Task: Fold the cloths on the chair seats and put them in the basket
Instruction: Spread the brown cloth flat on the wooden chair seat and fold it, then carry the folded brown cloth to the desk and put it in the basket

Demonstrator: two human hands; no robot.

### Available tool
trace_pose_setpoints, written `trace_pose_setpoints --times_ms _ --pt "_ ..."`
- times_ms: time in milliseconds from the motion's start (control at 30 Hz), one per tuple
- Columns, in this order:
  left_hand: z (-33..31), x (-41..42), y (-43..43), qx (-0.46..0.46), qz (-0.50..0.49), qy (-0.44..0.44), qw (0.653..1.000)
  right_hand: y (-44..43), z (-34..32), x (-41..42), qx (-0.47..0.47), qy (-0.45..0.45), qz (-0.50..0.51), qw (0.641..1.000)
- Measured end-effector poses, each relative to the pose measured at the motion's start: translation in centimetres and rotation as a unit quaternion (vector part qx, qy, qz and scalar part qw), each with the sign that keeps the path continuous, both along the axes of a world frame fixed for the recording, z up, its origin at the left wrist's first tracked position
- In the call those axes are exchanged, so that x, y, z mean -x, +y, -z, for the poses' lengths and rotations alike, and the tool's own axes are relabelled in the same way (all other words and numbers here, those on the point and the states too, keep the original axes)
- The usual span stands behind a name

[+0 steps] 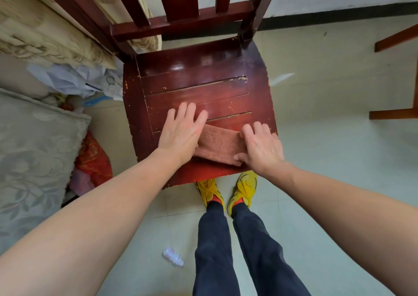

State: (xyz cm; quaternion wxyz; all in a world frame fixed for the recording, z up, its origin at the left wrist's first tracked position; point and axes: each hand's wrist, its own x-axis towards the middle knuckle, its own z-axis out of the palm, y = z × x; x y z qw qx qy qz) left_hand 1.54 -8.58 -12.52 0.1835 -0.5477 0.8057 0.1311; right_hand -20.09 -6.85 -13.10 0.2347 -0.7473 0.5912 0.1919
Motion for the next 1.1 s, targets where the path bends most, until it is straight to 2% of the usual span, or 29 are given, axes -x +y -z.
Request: trace_pose_setpoints --times_ms 67,133,267,400,500,600,800,933,1100 --pt "0.5 0.1 -0.5 -0.036 0.029 -0.013 0.999 0.0 0.6 -0.5 0.007 -0.012 -0.006 1.000" --pt "1.0 0.3 -0.9 -0.079 0.045 -0.009 0.996 0.0 1.1 -0.5 -0.036 -0.039 0.008 0.999" --pt "0.5 -0.1 0.2 -0.091 0.054 0.030 0.994 0.1 1.1 -0.1 -0.108 -0.055 0.038 0.992" --pt "-1.4 -0.6 3.2 -0.167 -0.005 0.063 0.984 2.0 -1.1 0.8 -0.097 -0.091 0.040 0.990" --pt "-4.2 -0.1 4.2 -0.175 -0.051 0.110 0.977 3.5 -4.1 2.2 -0.085 -0.124 0.080 0.985" --pt "-8.7 1.9 4.4 -0.177 -0.045 0.127 0.975 4.7 -8.8 4.5 -0.061 -0.137 0.129 0.980" --pt "-18.8 8.2 3.7 -0.128 0.058 0.125 0.982 7.8 -18.8 9.8 0.000 -0.142 0.212 0.967" --pt "-25.4 14.2 4.9 -0.071 0.163 0.118 0.977 11.8 -25.7 15.3 0.064 -0.103 0.213 0.970" --pt "-32.5 24.7 7.7 0.036 0.325 0.100 0.940 19.2 -33.2 24.2 0.160 -0.024 0.228 0.960"
